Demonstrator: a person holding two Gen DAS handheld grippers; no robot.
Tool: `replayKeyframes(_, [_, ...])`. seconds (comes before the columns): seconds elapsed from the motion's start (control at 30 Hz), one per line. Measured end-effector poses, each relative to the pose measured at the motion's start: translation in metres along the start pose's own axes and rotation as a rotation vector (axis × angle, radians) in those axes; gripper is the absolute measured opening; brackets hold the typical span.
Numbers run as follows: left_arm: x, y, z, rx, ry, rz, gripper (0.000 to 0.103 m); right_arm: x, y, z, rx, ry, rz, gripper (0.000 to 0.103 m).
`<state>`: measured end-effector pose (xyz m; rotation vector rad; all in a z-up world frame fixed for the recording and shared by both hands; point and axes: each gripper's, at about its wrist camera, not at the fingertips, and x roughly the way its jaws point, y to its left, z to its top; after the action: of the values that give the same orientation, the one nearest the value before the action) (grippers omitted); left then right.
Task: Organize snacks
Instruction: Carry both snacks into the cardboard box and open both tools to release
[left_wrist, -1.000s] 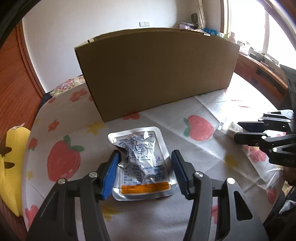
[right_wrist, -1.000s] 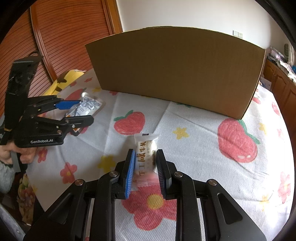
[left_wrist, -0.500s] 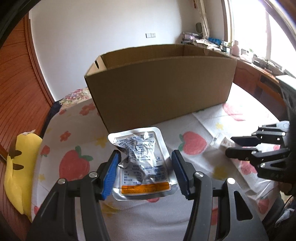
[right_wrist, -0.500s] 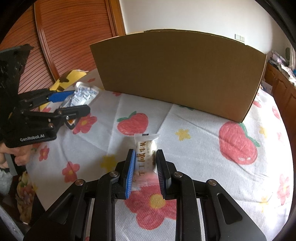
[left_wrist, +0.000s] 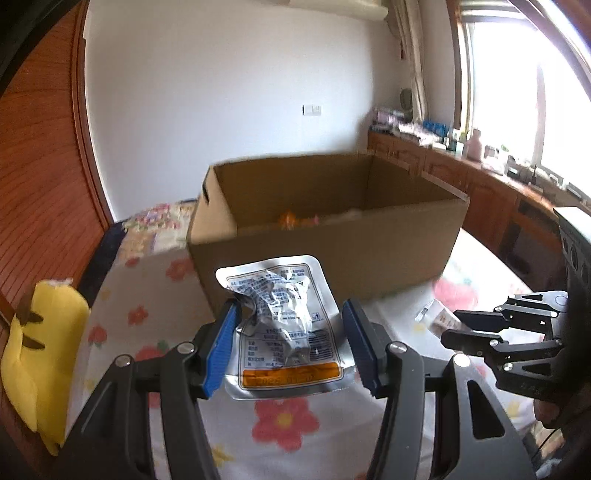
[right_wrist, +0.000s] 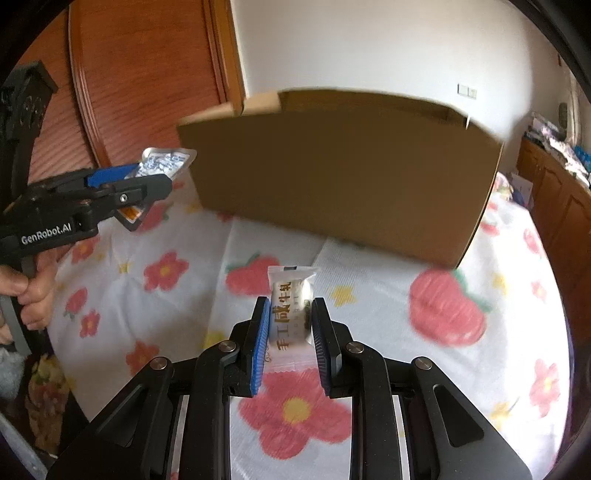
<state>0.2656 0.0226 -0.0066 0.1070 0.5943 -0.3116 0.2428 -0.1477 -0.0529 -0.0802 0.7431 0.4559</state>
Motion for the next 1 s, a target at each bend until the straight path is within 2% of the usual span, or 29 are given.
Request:
replayKeyframes(0.2, [0.015, 0.006, 0.043, -0.007, -0.074, -0.009, 0.056, -0.029, -0.017, 0.054, -0.016, -0.116, -0.007, 0.021])
replayKeyframes(0.33, [0.032, 0.013, 0.065, -0.018, -0.084, -0.006, 0.056, -0.034, -0.029, 0.089, -0.03, -0.173, -0.029, 0.021])
replayKeyframes(0.43, [0.044, 0.017, 0.076, -0.025, -0.084, -0.006, 0.056, -0.027, -0.042, 0.109, -0.021, -0.185, -0.039, 0.021])
replayKeyframes(0.6, [0.064, 0.018, 0.086, -0.025, -0.071, -0.001, 0.057, -0.006, -0.053, 0.125, -0.015, -0.165, -0.06, 0.021])
replayKeyframes(0.8, [0.086, 0.015, 0.085, -0.041, -0.036, -0.001, 0.061, 0.014, -0.058, 0.127, -0.011, -0.135, -0.071, 0.022])
replayKeyframes(0.87, [0.091, 0.015, 0.081, -0.044, -0.018, 0.012, 0.062, 0.021, -0.058, 0.128, -0.009, -0.122, -0.081, 0.028])
replayKeyframes(0.93, [0.091, 0.013, 0.078, -0.049, -0.018, 0.018, 0.064, 0.024, -0.061, 0.126, 0.001, -0.121, -0.112, 0.039])
replayKeyframes(1.0, [0.086, 0.012, 0.076, -0.053, -0.024, 0.027, 0.065, 0.022, -0.063, 0.123, 0.017, -0.118, -0.098, 0.039])
